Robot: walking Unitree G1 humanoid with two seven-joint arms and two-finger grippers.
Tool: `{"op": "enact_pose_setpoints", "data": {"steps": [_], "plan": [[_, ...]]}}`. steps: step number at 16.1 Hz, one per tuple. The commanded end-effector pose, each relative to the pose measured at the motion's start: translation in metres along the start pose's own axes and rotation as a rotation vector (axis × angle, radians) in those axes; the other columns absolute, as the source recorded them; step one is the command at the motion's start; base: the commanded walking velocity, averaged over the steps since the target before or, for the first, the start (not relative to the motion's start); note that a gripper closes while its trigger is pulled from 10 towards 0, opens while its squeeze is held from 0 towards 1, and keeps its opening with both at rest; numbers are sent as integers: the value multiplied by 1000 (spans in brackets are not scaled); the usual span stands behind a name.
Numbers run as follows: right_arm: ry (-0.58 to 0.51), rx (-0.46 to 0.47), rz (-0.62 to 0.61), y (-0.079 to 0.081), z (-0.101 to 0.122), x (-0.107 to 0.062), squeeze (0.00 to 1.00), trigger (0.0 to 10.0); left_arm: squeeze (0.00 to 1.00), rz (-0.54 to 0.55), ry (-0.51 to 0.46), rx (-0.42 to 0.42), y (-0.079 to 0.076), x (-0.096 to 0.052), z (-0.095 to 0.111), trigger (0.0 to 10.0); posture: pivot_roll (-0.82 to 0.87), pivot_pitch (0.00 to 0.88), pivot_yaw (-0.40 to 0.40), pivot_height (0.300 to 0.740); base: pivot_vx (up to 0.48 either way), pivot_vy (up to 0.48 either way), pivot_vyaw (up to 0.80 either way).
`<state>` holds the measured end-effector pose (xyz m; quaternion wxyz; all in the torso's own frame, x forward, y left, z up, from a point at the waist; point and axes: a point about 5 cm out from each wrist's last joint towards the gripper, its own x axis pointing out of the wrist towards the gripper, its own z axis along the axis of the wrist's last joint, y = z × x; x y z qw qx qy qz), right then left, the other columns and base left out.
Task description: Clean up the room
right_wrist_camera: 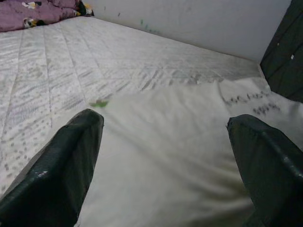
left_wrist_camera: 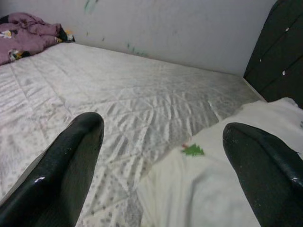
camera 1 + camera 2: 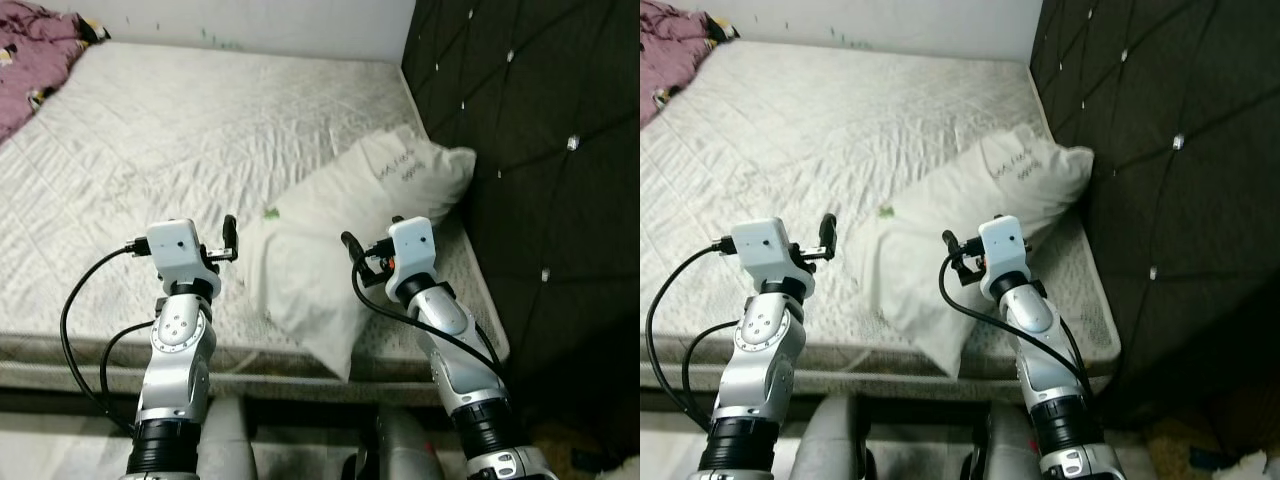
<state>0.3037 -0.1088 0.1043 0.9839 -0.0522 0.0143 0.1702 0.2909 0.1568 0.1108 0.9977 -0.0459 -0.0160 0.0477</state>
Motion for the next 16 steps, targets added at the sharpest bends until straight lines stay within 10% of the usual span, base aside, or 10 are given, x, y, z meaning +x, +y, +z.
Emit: {"op": "enact_pose_setpoints", "data": {"steps": [1,16], "plan": [[-3,3,-6,-2,2,-1,0,10000,0,15,4,2,1,1,0,10000,31,24,-64,585,0,0,0],[161,22,114,10,-9,17,0,10000,0,78,18,5,10,-3,0,10000,60,34,-72,565,0,0,0]]}}
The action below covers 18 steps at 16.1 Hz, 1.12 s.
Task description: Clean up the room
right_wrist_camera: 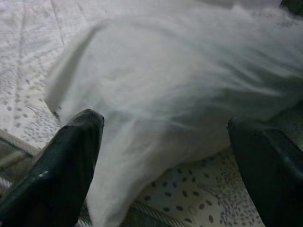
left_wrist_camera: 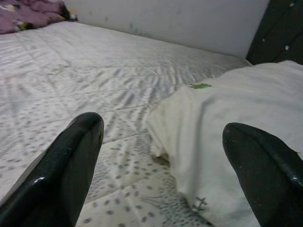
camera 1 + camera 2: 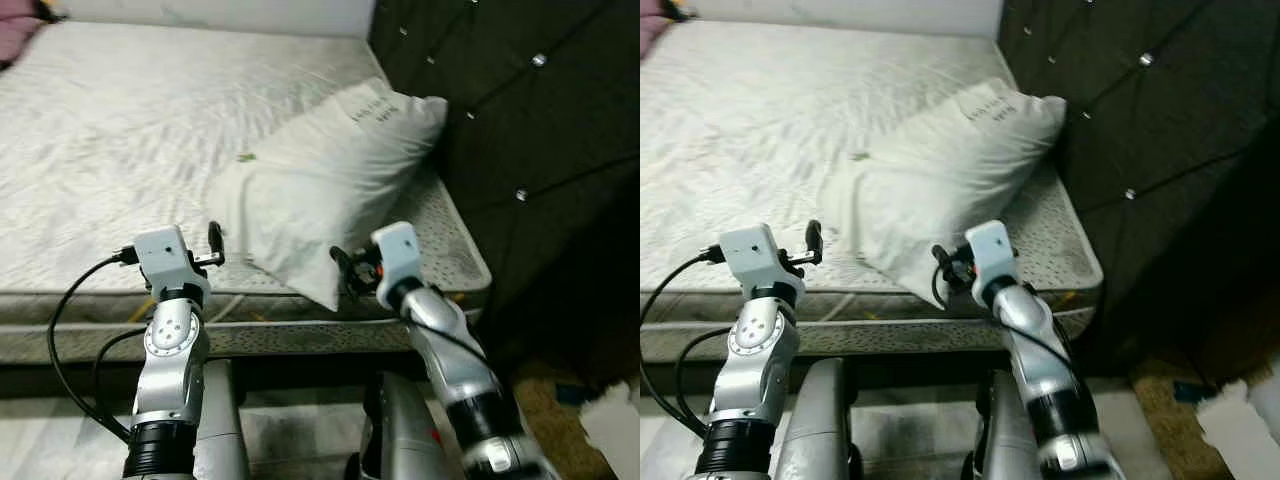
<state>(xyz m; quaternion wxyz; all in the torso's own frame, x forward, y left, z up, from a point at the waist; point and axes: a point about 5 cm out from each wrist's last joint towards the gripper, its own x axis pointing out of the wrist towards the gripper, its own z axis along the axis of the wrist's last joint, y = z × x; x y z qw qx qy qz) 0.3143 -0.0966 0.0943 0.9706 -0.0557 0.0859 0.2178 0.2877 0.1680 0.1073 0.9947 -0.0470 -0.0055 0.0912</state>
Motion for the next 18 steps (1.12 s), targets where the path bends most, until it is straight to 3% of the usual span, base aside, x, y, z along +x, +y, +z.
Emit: {"op": "enact_pose_setpoints", "data": {"steps": [1,5,10,12,15,18], "plan": [[32,15,9,1,-1,4,0,10000,0,-9,2,6,-2,-2,2,10000,60,34,-72,565,0,0,0],[58,113,9,8,4,21,0,10000,0,-5,5,17,6,-11,5,10000,113,59,-73,565,0,0,0],[242,131,143,28,-13,31,0,10000,0,-5,31,27,8,-23,6,10000,147,89,-62,565,0,0,0],[235,137,125,32,-5,41,0,10000,0,-6,37,34,10,-27,8,10000,159,93,-57,565,0,0,0],[232,227,1,34,7,54,0,10000,0,-3,44,45,12,-28,9,10000,182,95,-55,565,0,0,0],[249,299,-11,43,11,59,0,10000,0,2,52,49,13,-29,11,10000,191,96,-56,565,0,0,0]]}}
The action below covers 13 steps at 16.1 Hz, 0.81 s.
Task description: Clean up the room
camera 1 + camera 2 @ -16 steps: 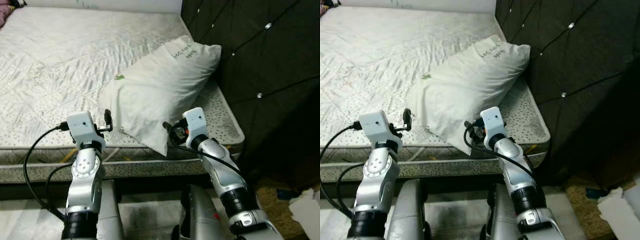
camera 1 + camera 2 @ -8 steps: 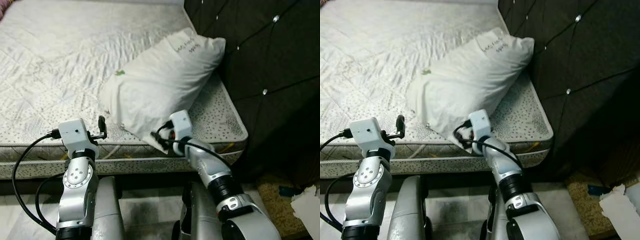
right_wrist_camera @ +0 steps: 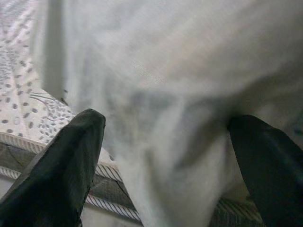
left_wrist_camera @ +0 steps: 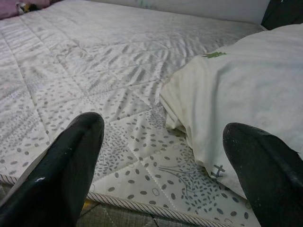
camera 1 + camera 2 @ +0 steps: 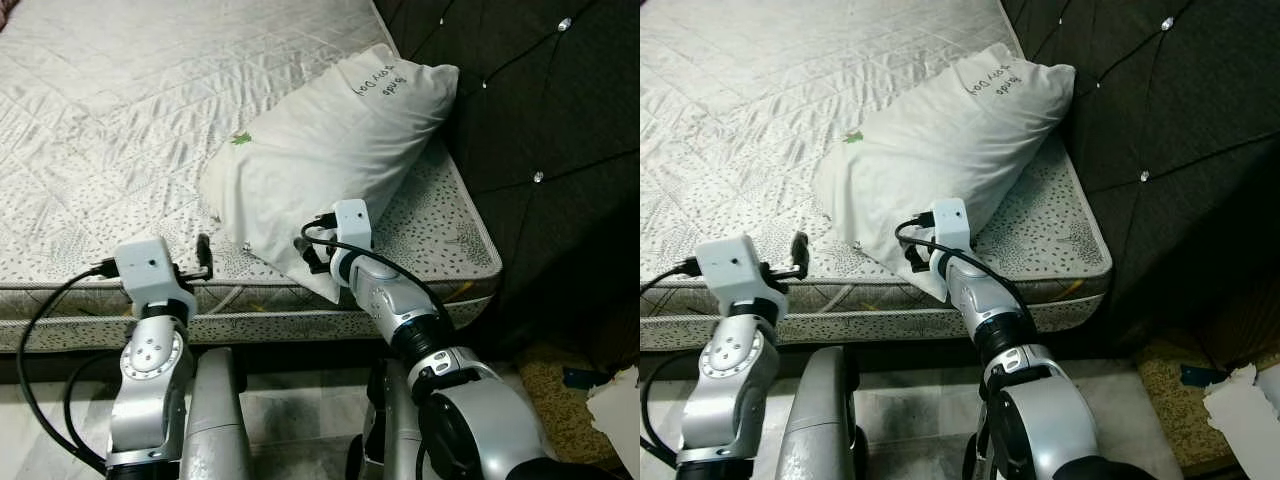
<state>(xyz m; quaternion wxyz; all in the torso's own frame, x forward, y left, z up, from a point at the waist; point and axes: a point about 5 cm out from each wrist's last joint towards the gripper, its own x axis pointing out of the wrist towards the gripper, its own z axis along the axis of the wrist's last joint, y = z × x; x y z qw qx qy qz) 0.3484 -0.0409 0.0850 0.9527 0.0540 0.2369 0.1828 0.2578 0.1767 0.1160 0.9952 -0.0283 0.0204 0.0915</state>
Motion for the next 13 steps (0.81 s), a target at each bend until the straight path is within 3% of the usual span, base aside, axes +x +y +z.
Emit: {"op": "enact_pose_setpoints", "data": {"steps": [1,3,4,5,6,7,13], "plan": [[5,24,14,10,4,3,0,10000,0,0,6,7,-1,-1,1,10000,192,95,-57,565,0,0,0],[14,85,-15,12,2,5,0,10000,0,2,9,8,-1,0,3,10000,199,91,-59,565,0,0,0],[-21,120,-41,14,7,6,0,2118,0,6,6,8,-1,0,4,10000,212,91,-61,565,0,0,0],[-40,126,-46,16,11,7,0,3686,0,9,5,8,-1,-1,5,10000,216,92,-60,565,0,0,0],[-46,123,-43,19,14,8,0,8235,0,13,4,8,0,-4,6,10000,224,100,-60,565,0,0,0],[-53,111,-54,21,15,9,0,10000,0,20,7,10,1,-7,6,10000,226,108,-59,565,0,0,0],[-58,176,-64,24,4,9,0,10000,0,25,36,13,2,-32,6,10000,247,183,-61,565,0,0,0]]}}
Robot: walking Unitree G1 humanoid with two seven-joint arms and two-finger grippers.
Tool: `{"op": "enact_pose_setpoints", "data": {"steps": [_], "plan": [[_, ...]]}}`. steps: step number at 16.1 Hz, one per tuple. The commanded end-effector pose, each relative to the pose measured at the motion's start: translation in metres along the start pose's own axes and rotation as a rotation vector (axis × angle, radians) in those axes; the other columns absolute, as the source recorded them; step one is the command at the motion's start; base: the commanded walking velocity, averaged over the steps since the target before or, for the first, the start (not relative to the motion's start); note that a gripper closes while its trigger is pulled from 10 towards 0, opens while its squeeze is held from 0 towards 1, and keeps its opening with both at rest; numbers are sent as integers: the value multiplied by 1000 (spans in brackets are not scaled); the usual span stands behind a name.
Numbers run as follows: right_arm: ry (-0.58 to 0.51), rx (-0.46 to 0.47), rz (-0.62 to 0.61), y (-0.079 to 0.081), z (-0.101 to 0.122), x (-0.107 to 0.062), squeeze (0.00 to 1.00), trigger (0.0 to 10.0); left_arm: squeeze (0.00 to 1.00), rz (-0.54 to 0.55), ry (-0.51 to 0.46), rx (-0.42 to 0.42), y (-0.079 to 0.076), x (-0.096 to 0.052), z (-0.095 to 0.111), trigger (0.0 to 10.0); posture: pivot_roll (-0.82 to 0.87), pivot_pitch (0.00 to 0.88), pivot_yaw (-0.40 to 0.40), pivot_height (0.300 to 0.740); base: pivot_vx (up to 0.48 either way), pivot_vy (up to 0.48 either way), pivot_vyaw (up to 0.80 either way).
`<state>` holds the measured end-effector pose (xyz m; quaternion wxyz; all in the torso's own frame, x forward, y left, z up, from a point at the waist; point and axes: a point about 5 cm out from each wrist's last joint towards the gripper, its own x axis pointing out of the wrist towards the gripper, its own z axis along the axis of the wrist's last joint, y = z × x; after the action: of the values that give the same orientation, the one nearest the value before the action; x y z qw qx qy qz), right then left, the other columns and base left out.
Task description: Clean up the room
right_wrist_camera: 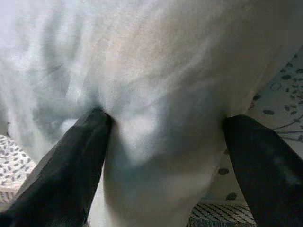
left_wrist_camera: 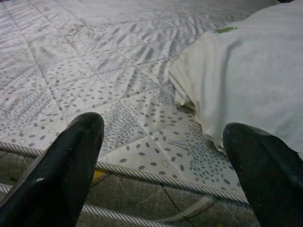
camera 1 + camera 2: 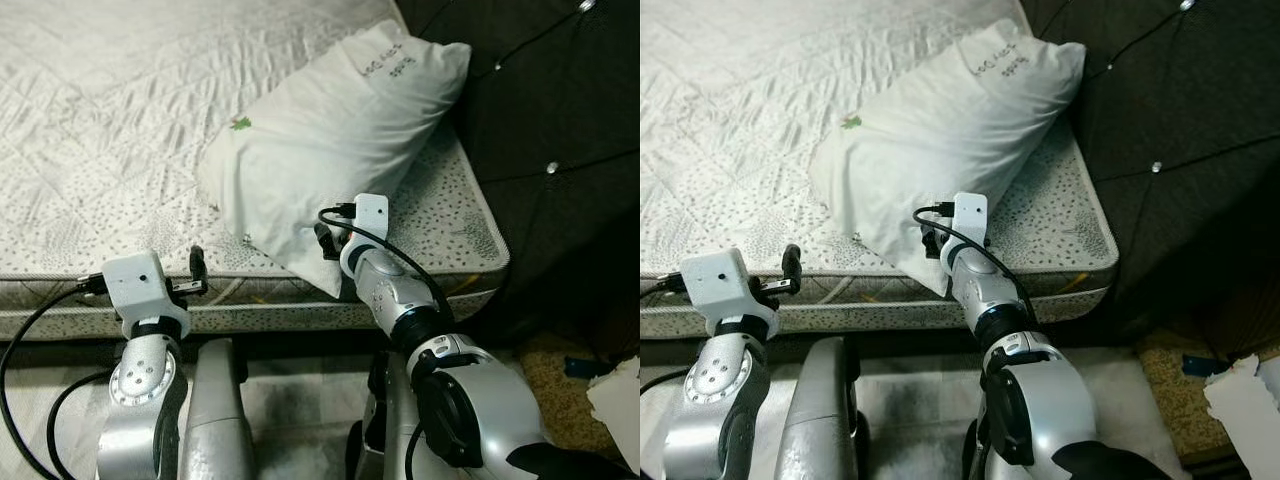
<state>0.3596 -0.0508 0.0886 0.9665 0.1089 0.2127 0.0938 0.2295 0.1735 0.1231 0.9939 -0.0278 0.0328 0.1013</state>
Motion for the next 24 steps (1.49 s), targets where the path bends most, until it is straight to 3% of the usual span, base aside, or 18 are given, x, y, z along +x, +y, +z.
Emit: {"op": "enact_pose_setpoints", "data": {"steps": [1,3,4,7,10,14,18,24], "plan": [[25,54,84,38,-10,-1,0,10000,0,9,23,9,1,-7,-1,10000,253,197,-61,565,0,0,0],[-6,89,81,40,-6,-1,0,10000,0,12,41,11,3,-14,-3,10000,257,214,-57,565,0,0,0],[-44,110,85,43,1,0,0,0,0,11,50,14,4,-17,-3,10000,253,220,-54,565,0,0,0],[-119,157,93,43,21,1,0,0,0,6,62,15,3,-16,-3,10000,245,220,-51,565,0,0,0],[-116,225,67,30,26,3,0,0,0,12,60,8,1,-12,-1,10000,266,207,-64,565,0,0,0],[-124,195,42,17,28,4,0,0,0,45,44,4,9,-5,2,10000,257,167,-70,565,0,0,0],[-162,151,-8,-9,42,4,0,0,0,7,10,-31,-8,15,7,10000,228,107,-69,565,0,0,0],[-213,84,-94,-42,68,1,0,0,0,12,-35,-45,-13,40,13,10000,206,14,-79,565,0,0,0]]}}
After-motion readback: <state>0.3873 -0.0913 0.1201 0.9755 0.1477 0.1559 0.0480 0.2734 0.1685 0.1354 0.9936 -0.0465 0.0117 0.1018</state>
